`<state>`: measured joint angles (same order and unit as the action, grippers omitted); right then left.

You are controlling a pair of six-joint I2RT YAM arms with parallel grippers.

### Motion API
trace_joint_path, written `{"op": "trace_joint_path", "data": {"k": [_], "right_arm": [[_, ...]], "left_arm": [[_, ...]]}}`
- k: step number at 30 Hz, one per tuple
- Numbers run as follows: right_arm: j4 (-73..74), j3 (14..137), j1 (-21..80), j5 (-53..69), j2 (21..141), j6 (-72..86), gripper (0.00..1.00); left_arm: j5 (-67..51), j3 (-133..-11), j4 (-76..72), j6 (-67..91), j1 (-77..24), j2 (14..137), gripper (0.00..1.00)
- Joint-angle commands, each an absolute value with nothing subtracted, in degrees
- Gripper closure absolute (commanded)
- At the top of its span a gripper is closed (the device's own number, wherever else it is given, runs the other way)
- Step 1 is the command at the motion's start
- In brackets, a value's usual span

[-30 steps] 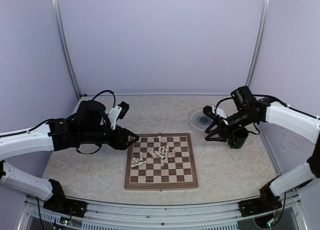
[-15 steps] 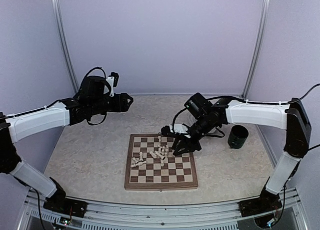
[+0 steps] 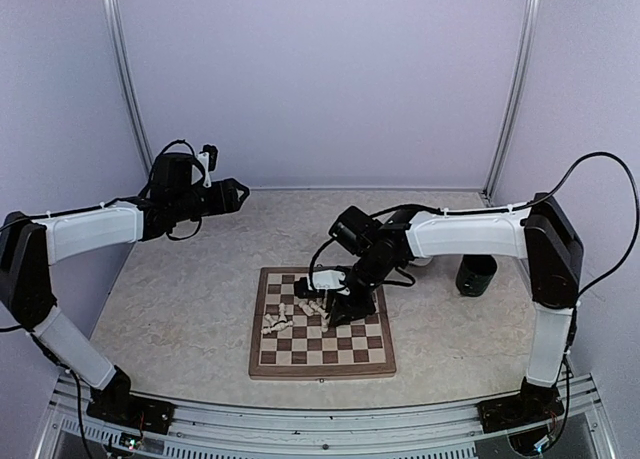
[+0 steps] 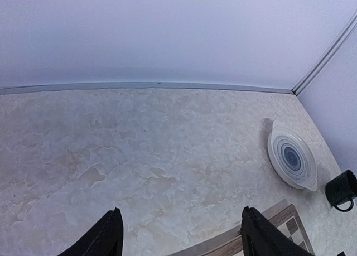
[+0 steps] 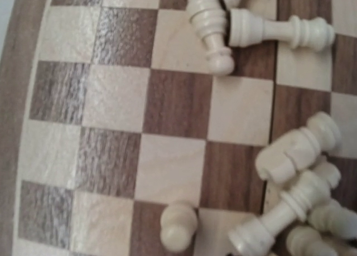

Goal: Set up the chess pieces on the board
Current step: Pick up the pawn from the chessboard.

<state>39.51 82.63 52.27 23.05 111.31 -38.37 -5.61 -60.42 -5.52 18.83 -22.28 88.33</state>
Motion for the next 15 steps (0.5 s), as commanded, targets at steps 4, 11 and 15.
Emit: {"op": "trace_joint_path", "data": {"k": [4,11,15], "right_arm": [[41.66,86.11,54.21,20.98,114.69,-37.99,0.63],[42.37,87.26,55.03,21.36,116.18,-38.47,0.67],[42.30,86.86,55.45,21.68,116.32,-38.76,0.74]], "left_arm": [[-12.53,-60.38,-7.72,22.92,-19.45,87.19,0.29],[-13.26,-60.47,-7.56,23.16,-19.40,87.51,0.29],[-13.45,-60.55,-7.48,23.20,-19.39,87.88,0.29]]}}
